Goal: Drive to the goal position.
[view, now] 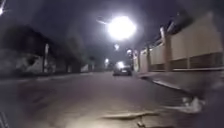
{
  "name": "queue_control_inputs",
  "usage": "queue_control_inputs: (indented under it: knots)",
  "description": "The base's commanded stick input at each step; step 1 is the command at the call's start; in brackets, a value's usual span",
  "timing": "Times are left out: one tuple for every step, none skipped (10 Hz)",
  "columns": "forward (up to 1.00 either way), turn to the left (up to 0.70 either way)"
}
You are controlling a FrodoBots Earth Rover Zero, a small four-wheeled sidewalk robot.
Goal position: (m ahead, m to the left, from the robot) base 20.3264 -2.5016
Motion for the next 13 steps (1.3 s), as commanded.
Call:
queue_control_inputs:
  knots:
    - [0.70, 0.00]
    - [0.70, 0.00]
    - [0.70, 0.00]
    - [0.70, 0.00]
    - [0.70, 0.00]
    - [0.70, 0.00]
    - [0.70, 0.00]
    - [0.70, 0.00]
    - [0.70, 0.00]
    - [0.70, 0.00]
    - [0.70, 0.00]
    - [0.70, 0.00]
    - [0.70, 0.00]
